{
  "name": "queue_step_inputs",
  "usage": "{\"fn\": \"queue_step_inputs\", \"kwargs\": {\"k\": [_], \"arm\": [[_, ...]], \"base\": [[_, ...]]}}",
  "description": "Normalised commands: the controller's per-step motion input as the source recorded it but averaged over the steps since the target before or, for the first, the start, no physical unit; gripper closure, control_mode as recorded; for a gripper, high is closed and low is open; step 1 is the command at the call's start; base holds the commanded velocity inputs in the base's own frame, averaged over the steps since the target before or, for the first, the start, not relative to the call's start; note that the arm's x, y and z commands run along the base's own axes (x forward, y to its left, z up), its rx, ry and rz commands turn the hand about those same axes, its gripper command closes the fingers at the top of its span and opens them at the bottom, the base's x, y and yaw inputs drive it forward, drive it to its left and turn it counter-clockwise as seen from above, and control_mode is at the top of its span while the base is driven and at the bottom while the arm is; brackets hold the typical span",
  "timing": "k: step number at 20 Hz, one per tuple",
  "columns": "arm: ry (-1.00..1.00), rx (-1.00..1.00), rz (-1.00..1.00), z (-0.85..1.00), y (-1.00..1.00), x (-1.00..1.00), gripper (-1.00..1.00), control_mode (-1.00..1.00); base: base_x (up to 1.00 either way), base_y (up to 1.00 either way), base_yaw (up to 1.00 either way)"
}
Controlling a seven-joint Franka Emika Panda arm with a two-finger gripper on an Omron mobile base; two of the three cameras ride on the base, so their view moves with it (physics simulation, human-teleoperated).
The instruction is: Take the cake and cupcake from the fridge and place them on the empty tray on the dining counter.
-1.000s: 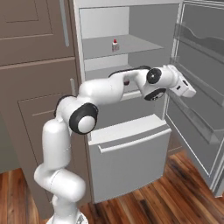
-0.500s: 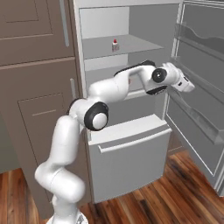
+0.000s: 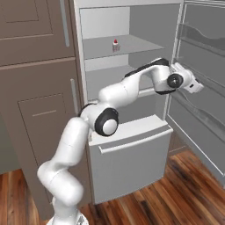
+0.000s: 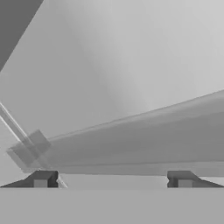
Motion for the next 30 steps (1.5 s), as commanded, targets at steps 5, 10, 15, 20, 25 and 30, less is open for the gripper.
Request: {"fn": "queue_step_inputs", "kwargs": {"k": [5,10,15,20,25,30], "arm": [[-0.3,-0.02,0.12,-0.05,0.33,-0.65,-1.0,-1.0],[-0.24,-0.08,0.05,-0.01,0.99,-0.83,-1.0,-1.0],[0.16,-0.03,0.0,0.63,0.75,-1.0,-1.0,-1.0],[0.32,0.0,0.0,1.0,0.01,-0.91,-1.0,-1.0],[0.19,0.0,0.04,1.0,-0.11,-0.5,-1.0,-1.0],[0.23,0.0,0.11,1.0,-0.02,-0.76,-1.0,-1.0]], "base": [[0.0,0.0,0.0],[0.0,0.0,0.0],[0.0,0.0,0.0],[0.0,0.0,0.0],[0.0,0.0,0.0],[0.0,0.0,0.0]]}}
